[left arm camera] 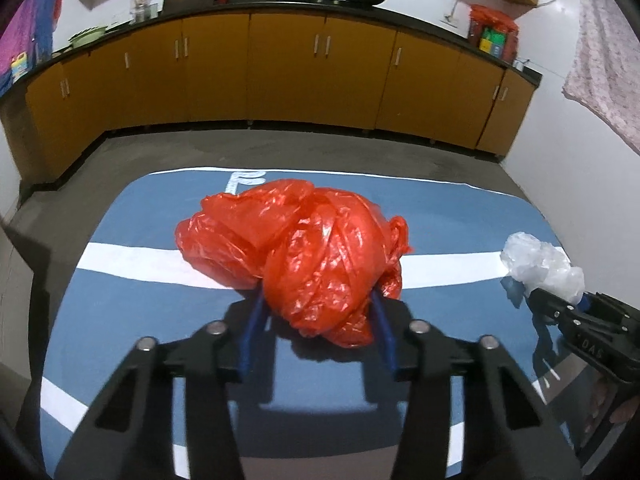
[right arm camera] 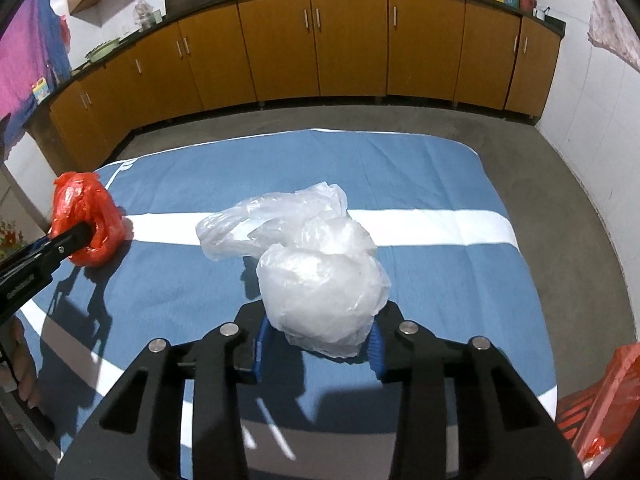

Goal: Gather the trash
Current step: 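Grasp the red bag with the left gripper while the right grasps the white bag, then carry the red bag and white bag over the red basket with both grippers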

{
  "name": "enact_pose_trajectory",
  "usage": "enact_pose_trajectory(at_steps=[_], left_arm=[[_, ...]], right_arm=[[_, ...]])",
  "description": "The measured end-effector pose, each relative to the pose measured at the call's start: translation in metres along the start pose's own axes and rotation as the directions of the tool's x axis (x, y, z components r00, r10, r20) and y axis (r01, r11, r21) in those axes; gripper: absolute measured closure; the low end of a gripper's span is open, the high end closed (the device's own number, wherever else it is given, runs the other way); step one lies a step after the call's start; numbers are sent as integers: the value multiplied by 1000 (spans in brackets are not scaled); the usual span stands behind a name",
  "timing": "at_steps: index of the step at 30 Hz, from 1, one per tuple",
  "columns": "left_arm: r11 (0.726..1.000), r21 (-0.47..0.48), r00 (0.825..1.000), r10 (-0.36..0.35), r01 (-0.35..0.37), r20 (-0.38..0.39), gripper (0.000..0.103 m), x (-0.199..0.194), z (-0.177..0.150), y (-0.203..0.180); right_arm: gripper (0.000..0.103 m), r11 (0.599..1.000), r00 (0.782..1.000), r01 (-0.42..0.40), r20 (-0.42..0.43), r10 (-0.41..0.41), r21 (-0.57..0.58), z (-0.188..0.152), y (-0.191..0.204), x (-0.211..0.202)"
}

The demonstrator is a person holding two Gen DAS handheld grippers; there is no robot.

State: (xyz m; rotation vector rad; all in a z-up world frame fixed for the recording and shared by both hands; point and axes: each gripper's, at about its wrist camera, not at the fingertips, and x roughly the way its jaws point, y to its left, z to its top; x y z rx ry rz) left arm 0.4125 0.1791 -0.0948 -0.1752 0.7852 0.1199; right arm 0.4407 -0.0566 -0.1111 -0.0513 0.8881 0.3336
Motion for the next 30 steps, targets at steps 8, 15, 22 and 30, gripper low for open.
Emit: enact_pose_trajectory(at_steps=[8,15,22,30], left_arm=[[999,4,999,-40,40,14,72,-18,-16,-4],[995,65,997,-74,71,35,72,-65,-35,-34],[981,157,989,-128,114,79,71,-121,-50,-83],[948,234,966,-244,218,88,71,-180,-77,-135]], right_arm=[[67,997,999,-35,8,35,75,-16,-15,-29],[67,993,998,-4,68,-4,119,-39,-35,-85],[67,985,978,108,162,-129,135,-70,-50,-162],[67,954,942,189,233,-243,233,-112,-73,-232]])
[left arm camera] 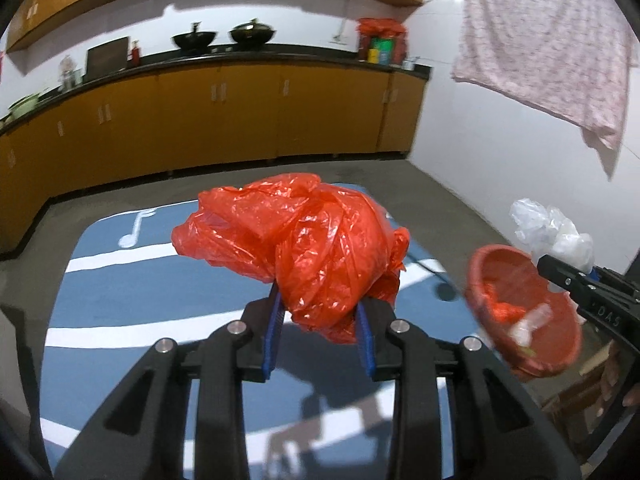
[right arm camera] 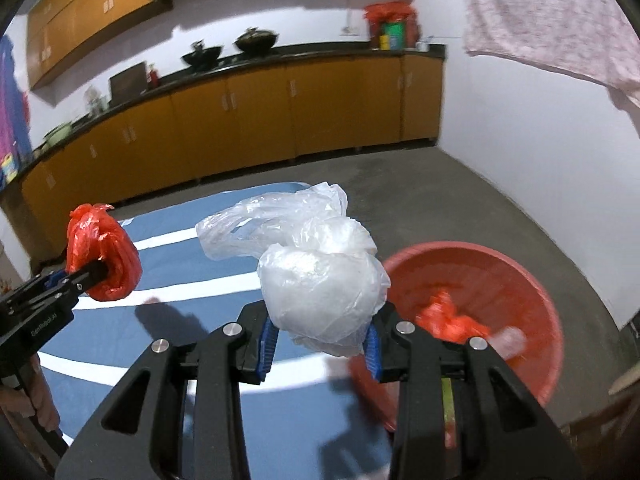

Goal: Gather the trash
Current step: 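Carry the red bag and white bag over the red basket with both grippers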

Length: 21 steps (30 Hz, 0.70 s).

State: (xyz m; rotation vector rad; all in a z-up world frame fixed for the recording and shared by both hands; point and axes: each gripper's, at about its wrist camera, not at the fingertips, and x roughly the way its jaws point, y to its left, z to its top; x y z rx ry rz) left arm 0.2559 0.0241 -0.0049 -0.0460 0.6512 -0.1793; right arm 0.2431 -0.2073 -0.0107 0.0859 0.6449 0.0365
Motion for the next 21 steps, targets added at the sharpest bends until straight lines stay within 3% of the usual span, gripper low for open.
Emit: enact_pose_trajectory(at_steps=[12,21], left_arm=[[990,78,993,-115,113,13,71,-23,-5,-90],[977,115,983,-181,180,0,71,-23,-8,-136]], right_arm=[[67,989,992,102,59,-109,111,-17,-54,-51],[67,973,983,164,57,-175,163,-30,-82,-61]])
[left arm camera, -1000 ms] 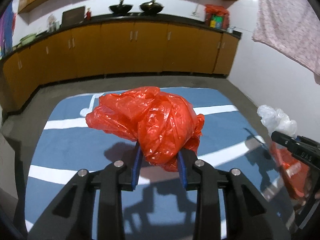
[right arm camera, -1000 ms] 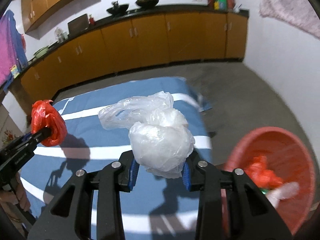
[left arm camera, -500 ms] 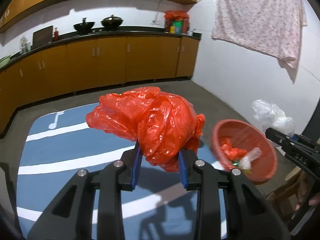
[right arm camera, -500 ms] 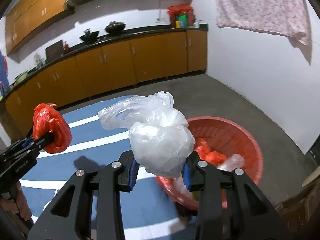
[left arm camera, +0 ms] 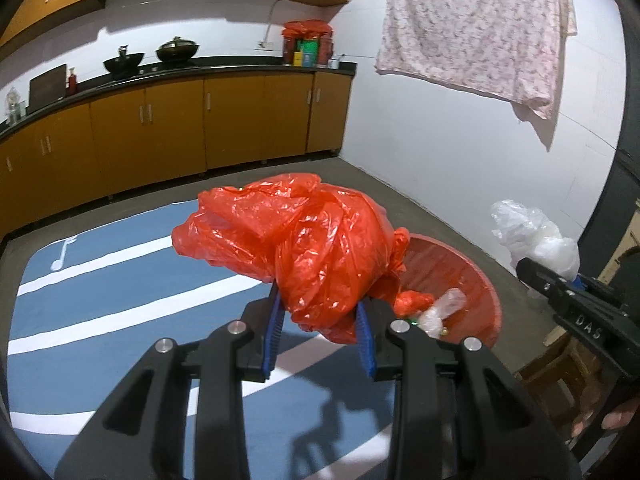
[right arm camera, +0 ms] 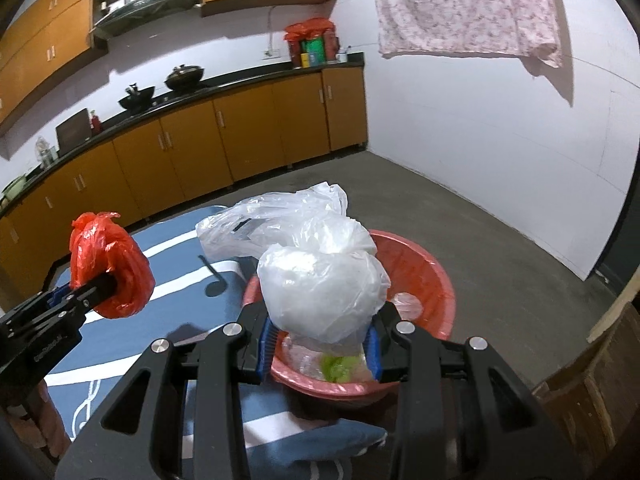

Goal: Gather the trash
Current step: 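Carry the red bag and white bag over the red basket with both grippers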

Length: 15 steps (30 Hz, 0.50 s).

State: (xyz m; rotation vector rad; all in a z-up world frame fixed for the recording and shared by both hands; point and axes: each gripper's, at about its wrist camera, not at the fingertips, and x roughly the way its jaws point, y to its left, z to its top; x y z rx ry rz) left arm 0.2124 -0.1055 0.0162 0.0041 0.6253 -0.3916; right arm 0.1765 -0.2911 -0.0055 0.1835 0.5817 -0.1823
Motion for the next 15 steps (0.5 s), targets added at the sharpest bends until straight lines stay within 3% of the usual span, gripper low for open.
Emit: enact_pose_trajectory(at_steps=[15], left_arm=[[997,29,996,-77,78,-50,70,40,5,-44]], right_arm=[[67,996,999,35,-28,-32,81,-9,-33,15]])
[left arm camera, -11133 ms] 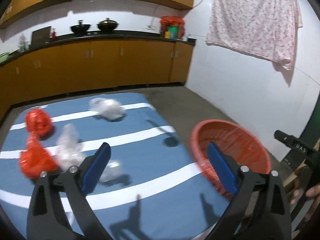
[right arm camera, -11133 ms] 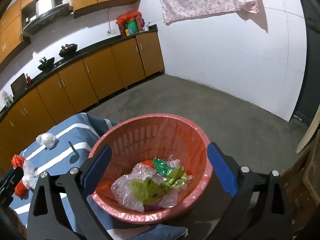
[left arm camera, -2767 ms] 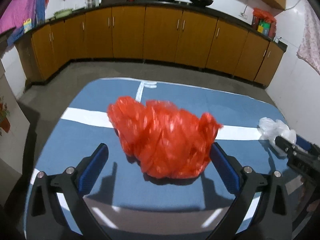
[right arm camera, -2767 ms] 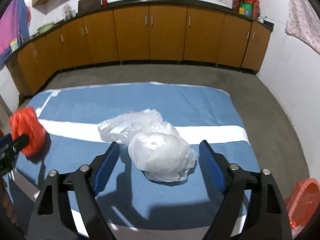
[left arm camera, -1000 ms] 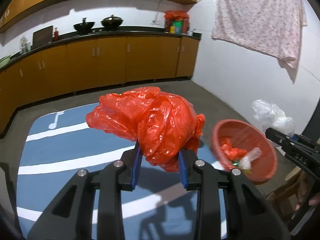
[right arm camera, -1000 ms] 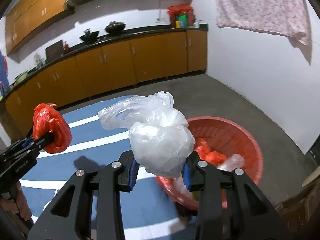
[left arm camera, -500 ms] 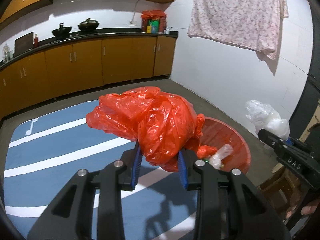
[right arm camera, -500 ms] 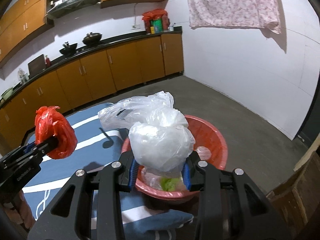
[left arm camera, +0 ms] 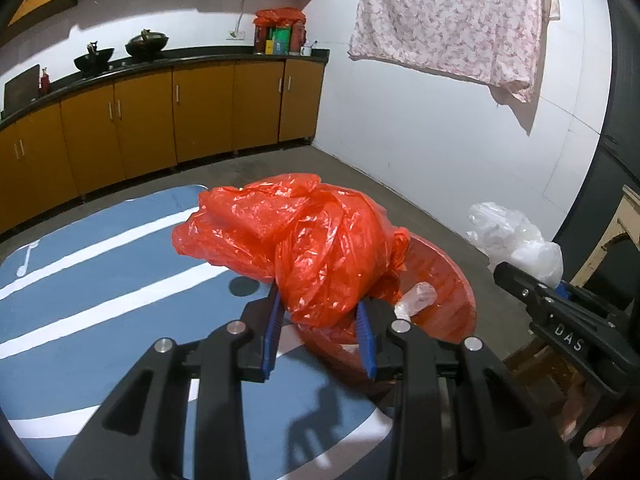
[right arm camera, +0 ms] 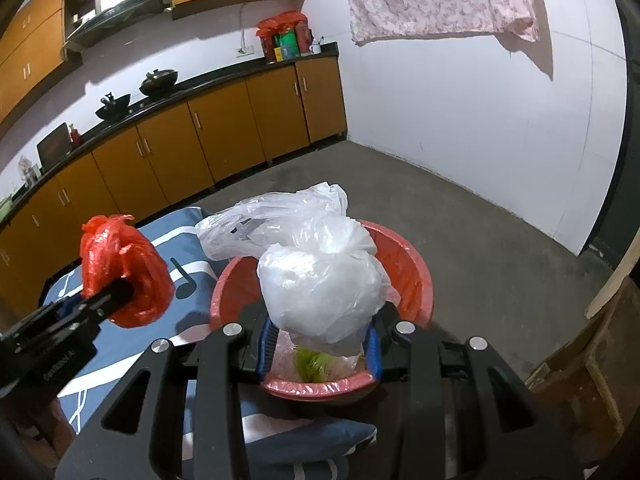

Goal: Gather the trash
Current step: 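Carry the red bag and white bag over the red basket with both grippers, then open both grippers to drop the bags into the red basket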

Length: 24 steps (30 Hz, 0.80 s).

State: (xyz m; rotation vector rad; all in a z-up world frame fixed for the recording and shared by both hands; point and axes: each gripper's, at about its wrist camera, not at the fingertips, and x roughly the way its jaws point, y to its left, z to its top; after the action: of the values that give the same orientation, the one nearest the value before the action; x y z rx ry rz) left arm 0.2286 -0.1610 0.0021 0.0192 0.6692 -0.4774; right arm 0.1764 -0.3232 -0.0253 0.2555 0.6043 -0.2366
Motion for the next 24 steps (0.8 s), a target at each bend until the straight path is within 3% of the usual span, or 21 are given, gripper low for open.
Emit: enact_pose_trajectory(at_steps=[24], left_arm=[[998,48,995,-30,35,-99,68,103,10,-25]], right_arm=[[66,998,1000,9,-26,-7,63,15,-18,50]])
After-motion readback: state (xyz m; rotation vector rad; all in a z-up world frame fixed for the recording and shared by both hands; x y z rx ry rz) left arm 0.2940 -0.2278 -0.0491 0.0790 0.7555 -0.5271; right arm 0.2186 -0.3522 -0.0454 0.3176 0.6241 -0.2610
